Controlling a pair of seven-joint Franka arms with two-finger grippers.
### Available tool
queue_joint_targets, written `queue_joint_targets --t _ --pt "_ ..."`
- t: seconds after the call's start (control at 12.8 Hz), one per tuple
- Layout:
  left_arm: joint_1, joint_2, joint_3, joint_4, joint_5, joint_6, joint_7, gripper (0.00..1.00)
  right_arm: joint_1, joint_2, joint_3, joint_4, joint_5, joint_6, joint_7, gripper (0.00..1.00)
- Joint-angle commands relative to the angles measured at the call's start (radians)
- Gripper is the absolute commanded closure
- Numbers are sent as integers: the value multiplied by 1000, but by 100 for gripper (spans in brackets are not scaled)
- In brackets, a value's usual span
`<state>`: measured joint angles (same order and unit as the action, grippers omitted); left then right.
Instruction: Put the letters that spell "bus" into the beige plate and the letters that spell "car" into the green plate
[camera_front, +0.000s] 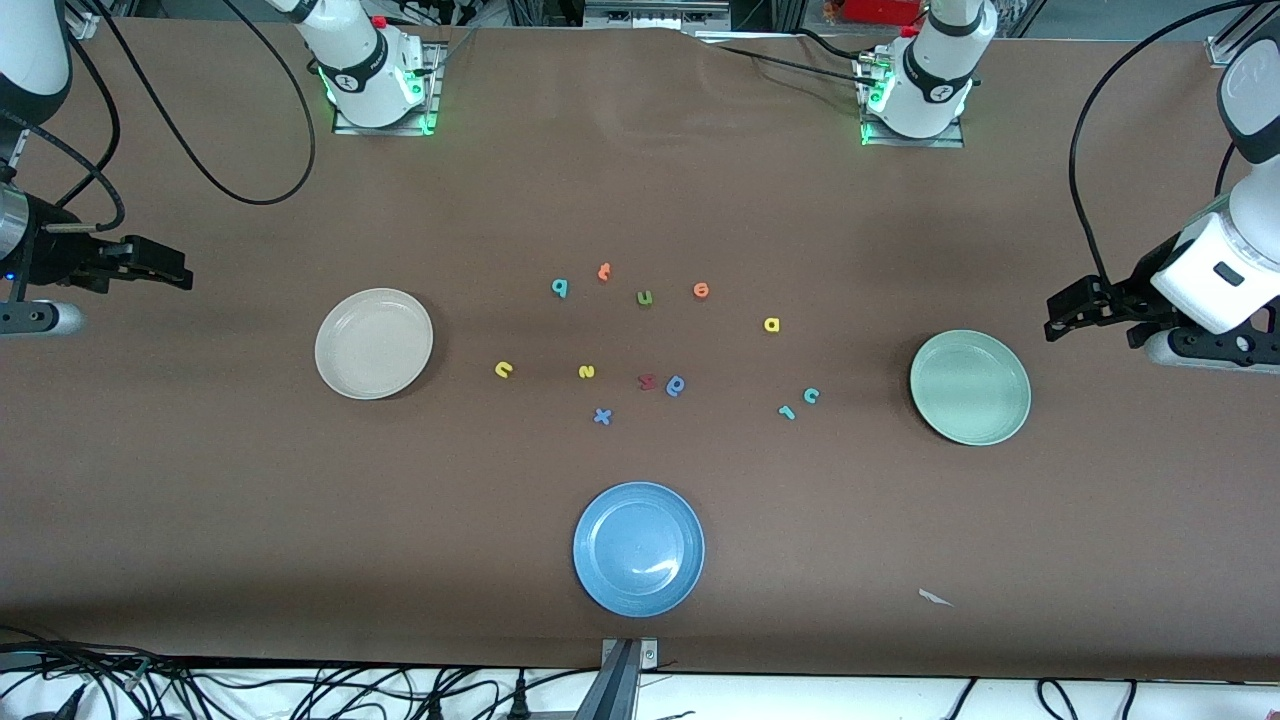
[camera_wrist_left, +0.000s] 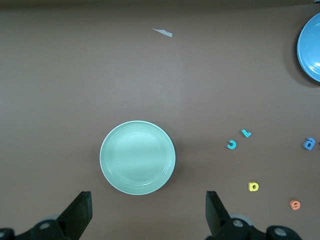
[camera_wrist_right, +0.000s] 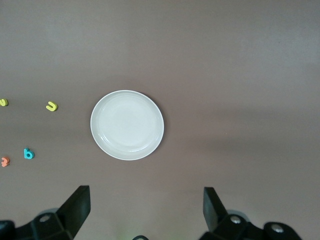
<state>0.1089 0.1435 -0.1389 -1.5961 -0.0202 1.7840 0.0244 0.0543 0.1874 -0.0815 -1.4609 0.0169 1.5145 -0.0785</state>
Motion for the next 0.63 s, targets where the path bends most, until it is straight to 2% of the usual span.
queue_joint_targets --t 0.0,0.55 --pt "11 5 -8 8 -12 2 20 0 -2 -16 2 -15 -14 0 -1 0" --pt "11 16 -8 10 -12 2 20 0 -1 -16 5 -12 -12 1 0 0"
